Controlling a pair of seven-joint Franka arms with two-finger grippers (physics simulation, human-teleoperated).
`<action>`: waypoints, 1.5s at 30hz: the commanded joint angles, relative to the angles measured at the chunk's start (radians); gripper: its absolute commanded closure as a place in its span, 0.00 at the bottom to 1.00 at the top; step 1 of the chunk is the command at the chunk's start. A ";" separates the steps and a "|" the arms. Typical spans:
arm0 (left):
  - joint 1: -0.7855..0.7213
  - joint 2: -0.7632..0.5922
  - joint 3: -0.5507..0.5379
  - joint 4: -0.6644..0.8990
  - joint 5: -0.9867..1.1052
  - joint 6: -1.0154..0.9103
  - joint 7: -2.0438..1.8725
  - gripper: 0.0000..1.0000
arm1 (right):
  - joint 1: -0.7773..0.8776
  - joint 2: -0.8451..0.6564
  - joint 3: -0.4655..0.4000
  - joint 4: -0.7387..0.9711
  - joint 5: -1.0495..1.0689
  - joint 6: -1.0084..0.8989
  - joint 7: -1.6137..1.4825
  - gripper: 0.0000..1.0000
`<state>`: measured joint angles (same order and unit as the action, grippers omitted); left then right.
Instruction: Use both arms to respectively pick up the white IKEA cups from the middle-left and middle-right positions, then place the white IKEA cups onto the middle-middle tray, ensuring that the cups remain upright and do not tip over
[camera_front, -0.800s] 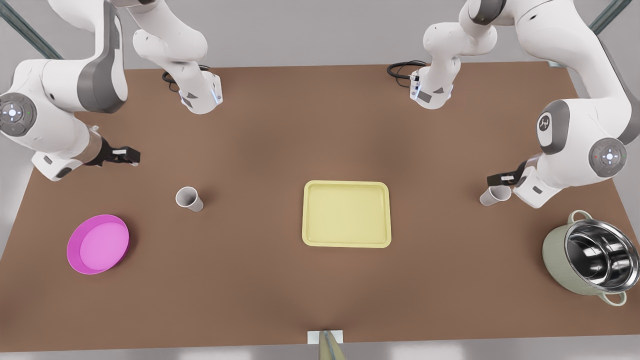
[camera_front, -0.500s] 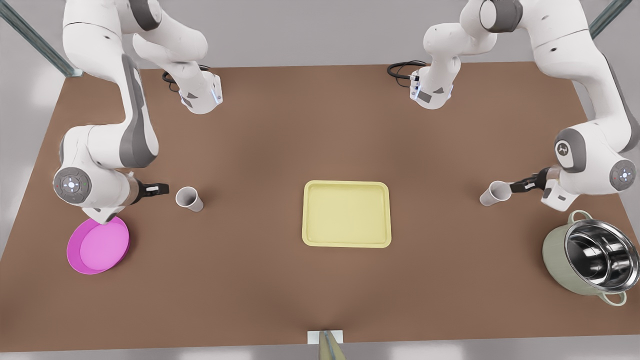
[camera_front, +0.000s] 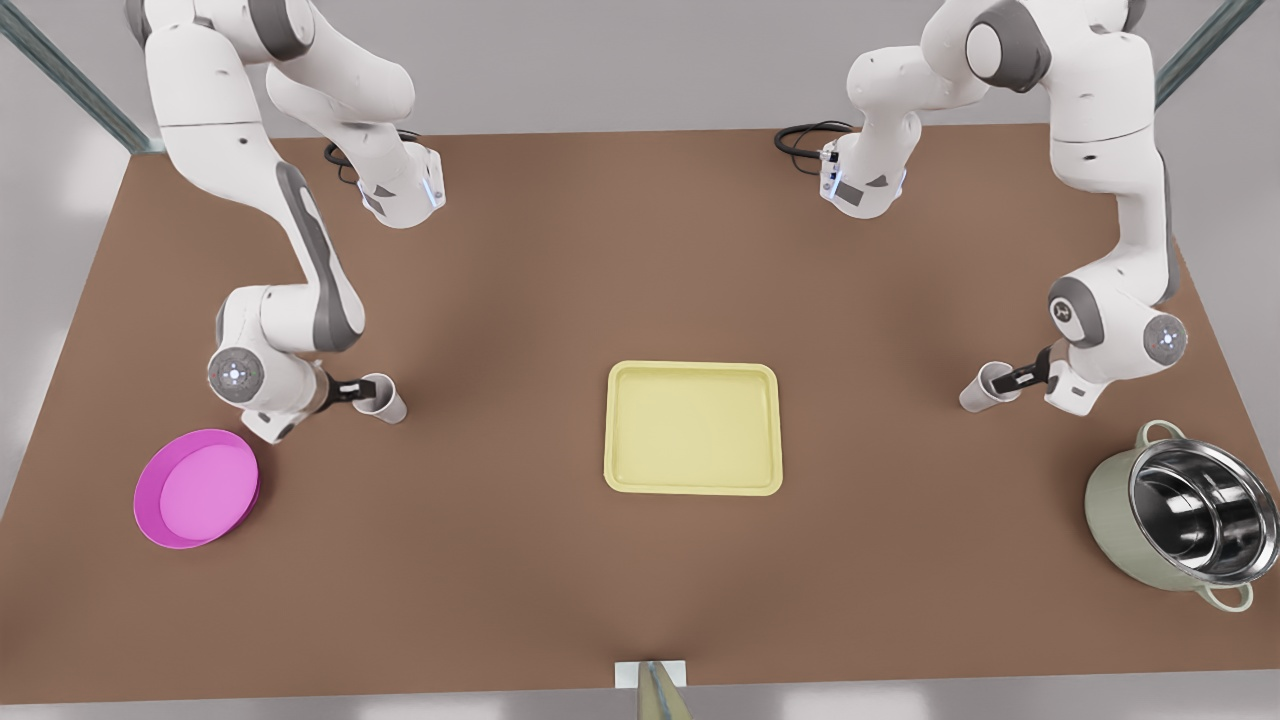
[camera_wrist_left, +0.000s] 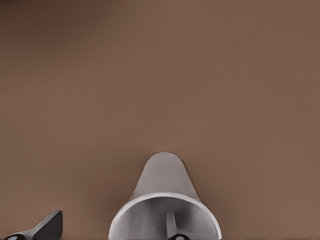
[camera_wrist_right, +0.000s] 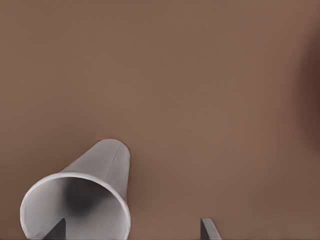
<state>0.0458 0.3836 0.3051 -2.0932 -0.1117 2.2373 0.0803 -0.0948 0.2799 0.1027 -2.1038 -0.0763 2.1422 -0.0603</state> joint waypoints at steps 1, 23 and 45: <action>-0.001 0.020 0.000 -0.002 -0.002 0.057 0.087 0.00 | -0.008 -0.004 0.000 -0.042 0.001 0.199 -0.021 0.00; -0.330 0.064 -0.233 0.363 -0.108 -0.147 -0.194 0.79 | 0.018 0.064 0.015 0.022 -0.005 0.240 -0.087 0.79; -0.397 0.193 -0.394 0.335 -0.106 0.173 -0.531 0.60 | 0.544 0.509 0.137 0.717 0.144 0.300 0.301 0.79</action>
<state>-0.3511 0.5769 -0.0890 -1.7578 -0.2209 2.3947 -0.2989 0.4429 0.7857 0.2394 -1.3869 0.0590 2.4208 0.0404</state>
